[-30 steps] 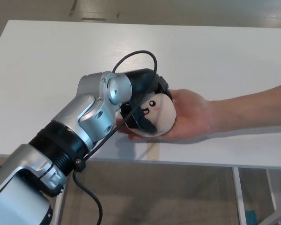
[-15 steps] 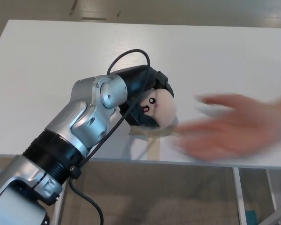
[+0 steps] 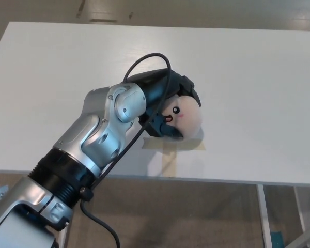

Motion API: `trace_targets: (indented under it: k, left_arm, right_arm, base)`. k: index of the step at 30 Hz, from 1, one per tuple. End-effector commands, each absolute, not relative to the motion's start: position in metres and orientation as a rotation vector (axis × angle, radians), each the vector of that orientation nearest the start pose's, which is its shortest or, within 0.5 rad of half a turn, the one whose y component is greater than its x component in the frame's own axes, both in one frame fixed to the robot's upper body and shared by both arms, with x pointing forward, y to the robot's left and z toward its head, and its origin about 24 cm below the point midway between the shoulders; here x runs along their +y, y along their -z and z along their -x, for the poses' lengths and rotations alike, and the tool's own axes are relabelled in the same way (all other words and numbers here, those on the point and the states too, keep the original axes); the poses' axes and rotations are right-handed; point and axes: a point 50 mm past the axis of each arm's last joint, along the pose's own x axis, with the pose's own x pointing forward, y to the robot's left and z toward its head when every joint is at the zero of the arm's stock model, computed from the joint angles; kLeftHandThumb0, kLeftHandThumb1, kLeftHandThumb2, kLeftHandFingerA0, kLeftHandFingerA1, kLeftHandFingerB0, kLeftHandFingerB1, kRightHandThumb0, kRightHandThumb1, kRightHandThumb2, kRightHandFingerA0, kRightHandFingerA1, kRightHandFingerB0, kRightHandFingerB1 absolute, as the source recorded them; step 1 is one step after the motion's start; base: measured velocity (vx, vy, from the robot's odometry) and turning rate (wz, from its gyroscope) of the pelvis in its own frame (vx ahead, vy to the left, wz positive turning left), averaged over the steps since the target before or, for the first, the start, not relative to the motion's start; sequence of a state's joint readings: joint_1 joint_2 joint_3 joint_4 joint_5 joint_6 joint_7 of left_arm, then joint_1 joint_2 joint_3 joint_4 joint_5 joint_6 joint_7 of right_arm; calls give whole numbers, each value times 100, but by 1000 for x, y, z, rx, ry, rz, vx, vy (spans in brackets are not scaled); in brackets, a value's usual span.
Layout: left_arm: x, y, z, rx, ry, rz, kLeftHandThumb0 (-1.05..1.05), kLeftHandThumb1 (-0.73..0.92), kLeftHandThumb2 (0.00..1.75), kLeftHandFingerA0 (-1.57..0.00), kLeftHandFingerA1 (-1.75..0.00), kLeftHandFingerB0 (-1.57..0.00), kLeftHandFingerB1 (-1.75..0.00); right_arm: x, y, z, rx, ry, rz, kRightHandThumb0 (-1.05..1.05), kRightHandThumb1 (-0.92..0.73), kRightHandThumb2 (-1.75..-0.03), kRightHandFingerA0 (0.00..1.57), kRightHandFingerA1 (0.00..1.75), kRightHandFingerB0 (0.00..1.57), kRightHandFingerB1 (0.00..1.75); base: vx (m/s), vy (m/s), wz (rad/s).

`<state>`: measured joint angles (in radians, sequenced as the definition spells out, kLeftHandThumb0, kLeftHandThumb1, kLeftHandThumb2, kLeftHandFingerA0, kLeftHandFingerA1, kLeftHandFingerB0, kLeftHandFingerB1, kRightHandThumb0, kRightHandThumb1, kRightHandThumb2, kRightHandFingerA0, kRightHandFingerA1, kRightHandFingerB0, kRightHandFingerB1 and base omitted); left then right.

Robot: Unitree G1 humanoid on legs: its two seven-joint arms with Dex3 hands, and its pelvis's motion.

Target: Use the left hand to take the pink dumpling toy on a person's hand and put it on the desk.

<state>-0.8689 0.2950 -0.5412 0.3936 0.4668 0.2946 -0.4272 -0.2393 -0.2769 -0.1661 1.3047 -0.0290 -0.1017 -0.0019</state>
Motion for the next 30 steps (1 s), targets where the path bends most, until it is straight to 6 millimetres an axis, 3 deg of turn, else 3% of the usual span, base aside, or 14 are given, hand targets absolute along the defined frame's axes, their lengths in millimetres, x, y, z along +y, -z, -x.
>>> trace_targets:
  k: [1,2,3,4,5,8,9,11,12,14,19,25,29,30]
  left_arm:
    - [61,-156,-366,-74,605,-1149,-28,79,63,-71,-149,-88,-68]
    - [61,-160,-366,-82,601,-1146,-28,79,63,-71,-149,-88,-68]
    - [61,-168,-367,-102,594,-1139,-27,79,65,-66,-158,-83,-92]
    - [61,-173,-367,-112,591,-1135,-27,79,65,-66,-158,-83,-92]
    - [61,-184,-367,-144,581,-1121,-26,79,63,-63,-159,-74,-111]
    - [63,-204,-366,-208,561,-1095,-26,80,63,-63,-160,-72,-116]
    - [67,-214,-365,-249,538,-1087,-27,79,64,-65,-158,-84,-89]
    - [72,-223,-364,-287,515,-1082,-28,77,66,-69,-153,-86,-78]
    - [77,-227,-364,-308,498,-1078,-30,78,65,-80,-135,-87,-58]
    - [88,-234,-365,-327,469,-1074,-29,79,63,-82,-121,-82,-54]
    - [107,-239,-368,-311,425,-1070,-29,78,64,-83,-119,-76,-50]
    - [156,-222,-373,-209,334,-1084,-28,78,64,-87,-115,-78,-50]
    - [177,-211,-375,-141,305,-1097,-27,79,63,-91,-92,-77,-50]
    - [186,-207,-377,-105,288,-1102,-28,77,64,-94,-66,-58,-42]
  right_arm:
    - [-265,126,-173,960,250,148,-29,-66,-59,51,42,46,39]
    - [-265,126,-173,959,250,145,-29,-66,-59,51,42,46,39]
    - [-265,126,-173,960,249,145,-29,-66,-59,51,42,46,40]
    - [-265,126,-174,960,248,146,-29,-66,-59,51,42,46,40]
    - [-265,126,-174,961,247,145,-30,-67,-60,50,42,45,40]
    - [-265,126,-174,961,245,142,-30,-67,-60,50,42,45,39]
    - [-265,126,-174,963,243,145,-30,-67,-60,50,42,44,39]
    - [-265,126,-173,964,241,148,-30,-67,-60,50,42,44,39]
    - [-265,126,-173,965,241,151,-30,-67,-60,50,42,44,39]
    - [-265,126,-173,965,241,155,-30,-67,-60,50,42,44,39]
    - [-267,127,-171,971,244,158,-30,-67,-60,50,42,44,39]
    - [-266,128,-167,984,240,166,-30,-67,-60,51,42,46,40]
    - [-267,128,-168,980,237,169,-30,-67,-60,51,42,46,40]
    - [-267,127,-169,978,242,167,-36,-51,-83,45,55,38,51]
  base:
    - [0,0,0]
    - [0,0,0]
    - [0,0,0]
    - [0,0,0]
    - [0,0,0]
    - [0,0,0]
    - [0,0,0]
    - [0,0,0]
    - [0,0,0]
    - [0,0,0]
    - [0,0,0]
    - [0,0,0]
    - [0,0,0]
    - [0,0,0]
